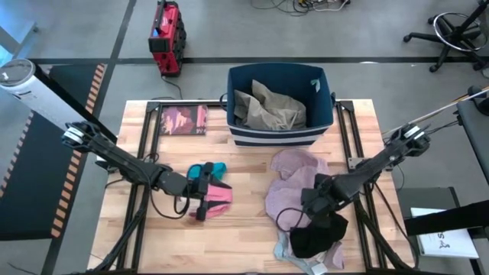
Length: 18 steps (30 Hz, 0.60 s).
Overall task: Sort clothes
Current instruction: Put the right striped white sock into the blue laundry bin
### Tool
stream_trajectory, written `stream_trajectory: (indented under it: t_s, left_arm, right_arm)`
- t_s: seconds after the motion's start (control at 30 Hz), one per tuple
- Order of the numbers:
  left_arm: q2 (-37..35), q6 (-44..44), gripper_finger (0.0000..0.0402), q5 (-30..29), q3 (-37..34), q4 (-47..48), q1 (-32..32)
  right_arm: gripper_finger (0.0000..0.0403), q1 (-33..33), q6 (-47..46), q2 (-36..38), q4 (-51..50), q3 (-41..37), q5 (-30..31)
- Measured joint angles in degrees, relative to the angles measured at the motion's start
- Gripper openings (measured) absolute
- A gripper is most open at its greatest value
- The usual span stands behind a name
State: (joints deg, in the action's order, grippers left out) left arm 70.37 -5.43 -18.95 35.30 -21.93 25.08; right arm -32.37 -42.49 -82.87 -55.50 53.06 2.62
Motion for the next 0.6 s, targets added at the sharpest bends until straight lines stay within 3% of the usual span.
stream_trajectory:
  t_s: [0.13, 0.33, 0.6]
  left_arm:
    - [-1.65, -0.88, 0.0212, -0.01, -0.9, -0.06, 0.07]
    - [-2.97, -1.33, 0.0215, -0.01, -1.06, -0.03, 0.28]
    - [-3.0, -1.35, 0.0203, -0.01, -0.78, 0.05, 0.39]
  right_arm:
    - [0.017, -0.01, -0.01, -2.96, -3.33, 0.55, -0.25]
    - [0.0019, -0.03, 0.43, -2.85, -9.33, 5.05, -1.47]
    - [0.0012, -0.14, 3.2, 0.06, -16.4, 18.98, -0.62]
